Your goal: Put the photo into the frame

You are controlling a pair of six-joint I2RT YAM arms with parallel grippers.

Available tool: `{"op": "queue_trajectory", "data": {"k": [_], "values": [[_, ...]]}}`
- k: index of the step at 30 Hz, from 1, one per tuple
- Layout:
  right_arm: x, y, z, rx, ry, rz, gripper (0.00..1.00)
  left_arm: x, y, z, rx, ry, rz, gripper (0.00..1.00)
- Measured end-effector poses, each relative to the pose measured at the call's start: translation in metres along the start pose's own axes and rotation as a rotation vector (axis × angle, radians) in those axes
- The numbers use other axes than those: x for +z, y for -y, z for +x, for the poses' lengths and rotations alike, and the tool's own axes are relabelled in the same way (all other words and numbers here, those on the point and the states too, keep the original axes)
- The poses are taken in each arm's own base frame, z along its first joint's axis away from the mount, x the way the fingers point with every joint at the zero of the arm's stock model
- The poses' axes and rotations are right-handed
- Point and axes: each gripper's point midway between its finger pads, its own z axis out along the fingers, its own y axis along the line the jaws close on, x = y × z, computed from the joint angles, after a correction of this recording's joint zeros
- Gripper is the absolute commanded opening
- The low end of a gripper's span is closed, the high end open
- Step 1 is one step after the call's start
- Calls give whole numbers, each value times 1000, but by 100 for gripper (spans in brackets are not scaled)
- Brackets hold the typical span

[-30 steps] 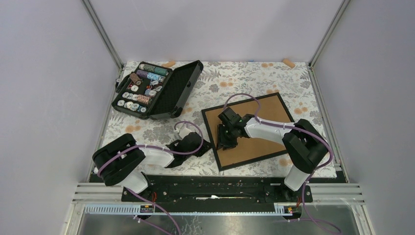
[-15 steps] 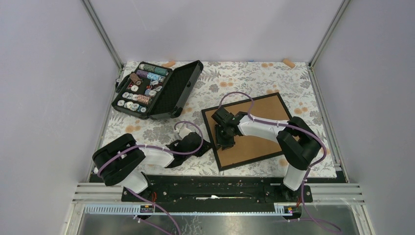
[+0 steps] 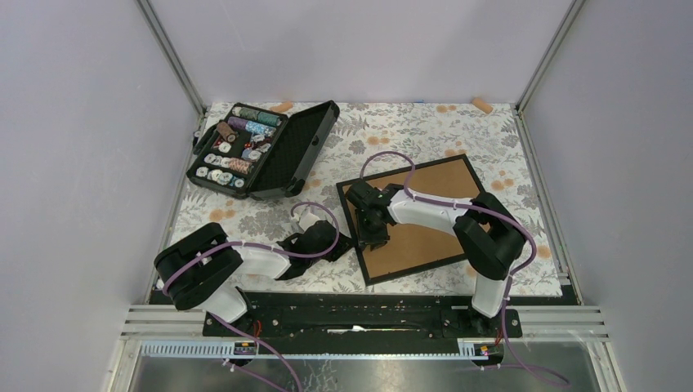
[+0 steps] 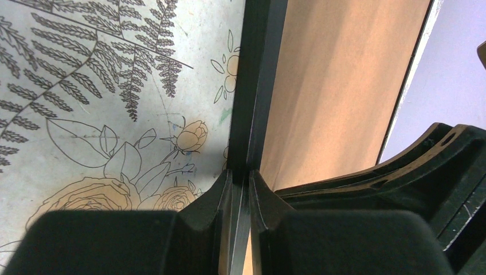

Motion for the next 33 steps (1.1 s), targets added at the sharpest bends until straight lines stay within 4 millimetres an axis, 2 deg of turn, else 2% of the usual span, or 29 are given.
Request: {"op": "queue_trajectory", "data": {"k": [17, 26, 28, 31, 33], "values": [[0, 4, 2, -23, 11, 131, 38, 2, 1, 0, -10, -1, -4, 13], [0, 9, -1, 4, 55, 134, 37, 5, 2, 0, -15, 1, -13, 11], [0, 8, 0, 6, 64, 119, 34, 5, 2, 0, -17, 0, -14, 11], [1, 7, 0, 14, 82, 90, 23, 5, 1, 0, -21, 1, -17, 10], [1, 5, -1, 18, 89, 73, 23, 5, 1, 0, -24, 1, -19, 10]]}}
